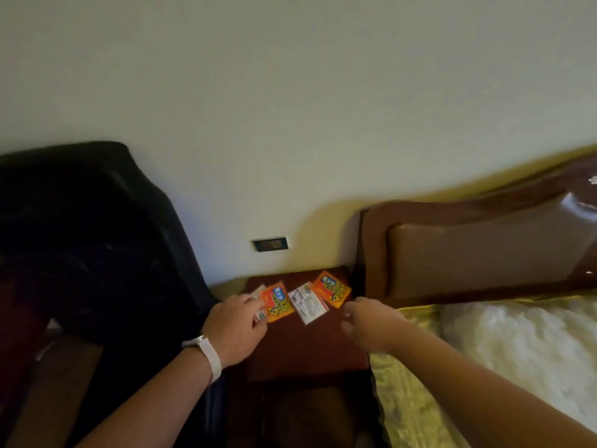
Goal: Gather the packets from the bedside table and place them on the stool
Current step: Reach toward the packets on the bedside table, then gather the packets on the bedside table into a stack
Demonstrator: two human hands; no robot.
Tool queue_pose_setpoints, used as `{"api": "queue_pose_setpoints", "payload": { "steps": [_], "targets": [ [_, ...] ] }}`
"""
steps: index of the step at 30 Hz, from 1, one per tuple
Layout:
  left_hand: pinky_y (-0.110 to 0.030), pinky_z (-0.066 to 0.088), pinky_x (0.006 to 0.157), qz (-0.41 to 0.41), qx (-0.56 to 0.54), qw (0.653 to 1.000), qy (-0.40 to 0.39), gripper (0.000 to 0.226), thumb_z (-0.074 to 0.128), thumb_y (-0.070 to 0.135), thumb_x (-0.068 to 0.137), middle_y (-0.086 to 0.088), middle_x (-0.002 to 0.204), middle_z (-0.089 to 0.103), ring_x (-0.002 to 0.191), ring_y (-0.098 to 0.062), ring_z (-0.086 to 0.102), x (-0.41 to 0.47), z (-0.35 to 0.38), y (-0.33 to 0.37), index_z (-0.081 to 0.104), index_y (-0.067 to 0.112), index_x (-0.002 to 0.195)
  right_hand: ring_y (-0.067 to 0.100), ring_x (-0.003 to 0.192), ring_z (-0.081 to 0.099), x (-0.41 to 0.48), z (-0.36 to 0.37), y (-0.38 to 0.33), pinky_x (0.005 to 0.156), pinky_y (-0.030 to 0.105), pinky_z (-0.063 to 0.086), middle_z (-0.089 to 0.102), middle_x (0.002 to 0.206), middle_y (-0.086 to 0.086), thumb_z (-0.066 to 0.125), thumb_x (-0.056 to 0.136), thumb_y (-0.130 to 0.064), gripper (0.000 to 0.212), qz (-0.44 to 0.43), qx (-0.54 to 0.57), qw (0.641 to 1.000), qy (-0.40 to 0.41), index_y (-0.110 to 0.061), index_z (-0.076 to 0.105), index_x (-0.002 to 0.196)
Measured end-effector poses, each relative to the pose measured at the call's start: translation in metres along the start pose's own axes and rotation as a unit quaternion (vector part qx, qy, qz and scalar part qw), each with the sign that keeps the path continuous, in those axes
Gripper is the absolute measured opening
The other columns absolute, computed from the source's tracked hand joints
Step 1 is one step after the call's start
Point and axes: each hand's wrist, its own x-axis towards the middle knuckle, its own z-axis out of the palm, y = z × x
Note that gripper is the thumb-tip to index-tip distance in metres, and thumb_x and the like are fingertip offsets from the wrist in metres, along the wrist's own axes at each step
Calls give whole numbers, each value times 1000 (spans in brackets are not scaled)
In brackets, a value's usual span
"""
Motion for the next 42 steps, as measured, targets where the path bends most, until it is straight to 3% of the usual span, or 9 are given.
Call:
{"api": "queue_pose_setpoints", "payload": {
  "steps": [8,18,23,26,30,35,38,40,42],
  "targets": [
    [-35,44,101,-164,-84,978,-94,43,48,39,94,1,138,54,125,-21,50,7,26,-39,54,23,134,27,102,57,62,1,-14,83,37,50,59,116,7,43,88,-43,39,-76,2,995,-58,-20,57,116],
    [-32,47,95,-243,-232,930,-151,41,52,34,94,-5,133,58,118,-20,56,54,58,-103,56,18,132,23,95,60,125,12,-41,79,36,51,64,112,5,42,86,-48,40,-31,13,991,-127,-23,58,113],
    [-37,52,88,-281,-331,887,-157,23,53,27,91,-5,104,71,95,-20,65,90,97,-141,67,15,105,16,90,58,171,27,-54,69,27,45,64,110,3,48,92,-39,30,44,46,987,-149,-21,59,113],
    [-38,52,85,-324,-383,851,-156,14,54,24,91,0,83,65,84,-22,63,111,124,-167,63,21,81,18,91,60,199,45,-58,70,29,48,66,110,6,49,92,-32,26,72,76,982,-156,-18,61,109],
    [-40,46,71,-385,-429,802,-154,31,53,14,90,1,61,47,63,-21,49,132,162,-189,48,19,60,24,103,60,232,76,-63,83,33,53,61,120,10,51,93,-31,26,85,91,974,-188,-16,59,113],
    [-31,29,56,-439,-489,742,-134,38,51,19,88,-2,54,41,55,-21,43,157,225,-183,41,18,51,22,93,58,288,120,-66,74,30,48,62,116,11,50,92,-30,24,61,85,973,-207,-15,59,109],
    [-29,32,57,-450,-518,716,-129,27,55,23,89,-1,59,51,57,-18,47,176,261,-175,56,14,64,24,95,58,316,146,-61,72,28,44,61,119,12,48,94,-25,26,52,92,971,-213,-12,57,114],
    [-27,36,57,-471,-513,710,-107,13,57,24,90,-5,79,61,64,-14,50,187,282,-174,57,11,88,25,94,60,339,166,-56,68,27,45,62,119,12,49,93,-23,26,45,102,971,-210,-12,57,115],
    [-25,37,56,-487,-501,709,-97,21,57,22,91,-4,98,60,71,-13,52,199,301,-175,52,12,109,25,84,63,359,187,-51,67,30,52,64,114,11,54,89,-24,28,56,118,971,-202,-15,56,115]
  ]
}}
